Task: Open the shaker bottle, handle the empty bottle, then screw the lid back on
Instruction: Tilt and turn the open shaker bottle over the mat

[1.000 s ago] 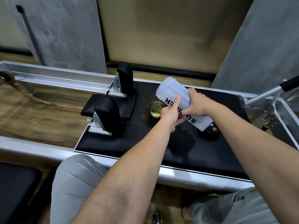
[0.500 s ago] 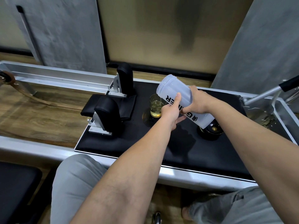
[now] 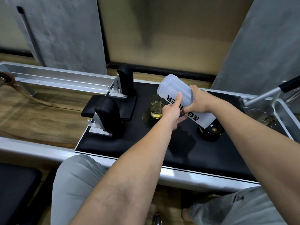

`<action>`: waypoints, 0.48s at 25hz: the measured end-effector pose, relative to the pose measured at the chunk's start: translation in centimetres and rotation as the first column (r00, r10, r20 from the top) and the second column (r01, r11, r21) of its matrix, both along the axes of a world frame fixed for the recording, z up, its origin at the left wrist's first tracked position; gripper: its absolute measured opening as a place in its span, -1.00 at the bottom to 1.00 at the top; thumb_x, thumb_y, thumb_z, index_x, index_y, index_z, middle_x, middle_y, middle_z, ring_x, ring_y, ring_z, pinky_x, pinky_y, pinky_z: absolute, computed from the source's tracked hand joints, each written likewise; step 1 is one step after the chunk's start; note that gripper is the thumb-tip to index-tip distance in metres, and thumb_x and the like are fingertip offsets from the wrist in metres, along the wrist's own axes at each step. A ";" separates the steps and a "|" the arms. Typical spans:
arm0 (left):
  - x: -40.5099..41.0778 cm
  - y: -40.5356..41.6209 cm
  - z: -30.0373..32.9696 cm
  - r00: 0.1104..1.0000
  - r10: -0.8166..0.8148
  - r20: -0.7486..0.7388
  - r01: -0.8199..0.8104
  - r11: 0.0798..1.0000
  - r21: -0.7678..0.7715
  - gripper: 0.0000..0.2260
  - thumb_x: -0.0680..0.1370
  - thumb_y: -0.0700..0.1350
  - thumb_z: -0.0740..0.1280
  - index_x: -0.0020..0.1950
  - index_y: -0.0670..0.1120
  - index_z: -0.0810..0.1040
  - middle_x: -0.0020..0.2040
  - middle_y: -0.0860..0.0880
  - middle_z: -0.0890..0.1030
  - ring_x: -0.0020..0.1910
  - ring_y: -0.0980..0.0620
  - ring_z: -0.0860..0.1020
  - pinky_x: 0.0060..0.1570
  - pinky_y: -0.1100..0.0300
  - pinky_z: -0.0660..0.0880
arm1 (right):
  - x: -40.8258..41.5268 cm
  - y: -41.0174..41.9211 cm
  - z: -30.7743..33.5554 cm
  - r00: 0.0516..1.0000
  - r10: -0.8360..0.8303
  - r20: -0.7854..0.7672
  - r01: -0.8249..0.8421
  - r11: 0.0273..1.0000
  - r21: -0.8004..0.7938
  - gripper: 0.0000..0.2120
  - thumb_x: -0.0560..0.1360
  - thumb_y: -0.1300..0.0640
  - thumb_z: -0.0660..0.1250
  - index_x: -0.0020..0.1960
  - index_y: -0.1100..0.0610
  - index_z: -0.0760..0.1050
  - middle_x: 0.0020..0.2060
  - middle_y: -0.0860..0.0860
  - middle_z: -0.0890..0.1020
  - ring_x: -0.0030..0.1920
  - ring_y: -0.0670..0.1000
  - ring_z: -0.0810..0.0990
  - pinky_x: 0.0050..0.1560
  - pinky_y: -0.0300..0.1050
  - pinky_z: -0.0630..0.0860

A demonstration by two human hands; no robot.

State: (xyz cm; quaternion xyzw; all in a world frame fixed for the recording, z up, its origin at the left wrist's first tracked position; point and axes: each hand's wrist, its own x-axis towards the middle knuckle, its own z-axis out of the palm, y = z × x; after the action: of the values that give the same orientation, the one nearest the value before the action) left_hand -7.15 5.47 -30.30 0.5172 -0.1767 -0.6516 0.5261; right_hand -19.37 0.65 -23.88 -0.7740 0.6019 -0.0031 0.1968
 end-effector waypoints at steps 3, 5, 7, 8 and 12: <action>0.0 0.0 0.1 1.000 -0.003 0.000 0.003 1.000 -0.004 -0.50 0.54 0.26 0.43 0.26 -0.11 0.61 0.15 -0.07 0.75 0.06 -0.10 0.74 -0.07 0.04 0.73 | 0.0 0.0 0.1 1.000 -0.003 -0.002 0.003 1.000 -0.002 -0.03 0.25 -0.10 0.62 0.49 0.03 0.17 -0.05 0.00 0.50 -0.08 0.09 0.58 -0.09 0.08 0.57; 0.0 0.0 0.1 1.000 -0.002 -0.001 0.002 1.000 -0.005 -0.51 0.54 0.27 0.43 0.24 -0.10 0.61 0.14 -0.07 0.75 0.05 -0.09 0.74 -0.12 0.06 0.72 | 0.0 -0.1 0.1 1.000 -0.002 -0.004 0.002 1.000 -0.002 -0.03 0.24 -0.10 0.62 0.48 0.04 0.18 -0.03 0.01 0.52 -0.07 0.10 0.58 -0.04 0.10 0.59; 0.1 0.0 0.2 1.000 -0.001 0.002 0.001 1.000 -0.004 -0.51 0.54 0.27 0.43 0.25 -0.10 0.60 0.15 -0.08 0.74 0.06 -0.09 0.74 -0.13 0.07 0.72 | 0.0 -0.1 0.1 1.000 -0.001 -0.009 0.001 1.000 -0.005 -0.04 0.24 -0.11 0.62 0.47 0.05 0.18 -0.04 0.02 0.52 -0.08 0.10 0.59 -0.04 0.10 0.59; 0.1 0.0 0.2 1.000 -0.001 0.006 0.001 1.000 -0.004 -0.50 0.54 0.27 0.43 0.25 -0.10 0.60 0.15 -0.08 0.74 0.06 -0.09 0.74 -0.13 0.07 0.72 | 0.0 -0.1 0.2 1.000 0.000 -0.012 -0.001 1.000 -0.007 -0.04 0.24 -0.11 0.62 0.47 0.05 0.19 -0.06 0.01 0.52 -0.10 0.08 0.58 -0.07 0.09 0.59; 0.1 0.0 0.1 1.000 -0.005 0.010 0.005 1.000 -0.001 -0.50 0.54 0.27 0.42 0.26 -0.10 0.60 0.14 -0.06 0.75 0.04 -0.07 0.74 -0.18 0.10 0.71 | 0.1 0.0 0.1 1.000 0.000 -0.016 0.000 1.000 -0.007 -0.05 0.23 -0.11 0.62 0.46 0.03 0.19 -0.06 0.01 0.51 -0.10 0.07 0.58 -0.06 0.10 0.60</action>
State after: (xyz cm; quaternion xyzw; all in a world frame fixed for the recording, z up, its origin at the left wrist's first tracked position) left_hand -7.05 5.50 -30.18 0.5197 -0.1809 -0.6501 0.5240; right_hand -19.27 0.64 -23.79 -0.7746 0.6035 0.0011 0.1892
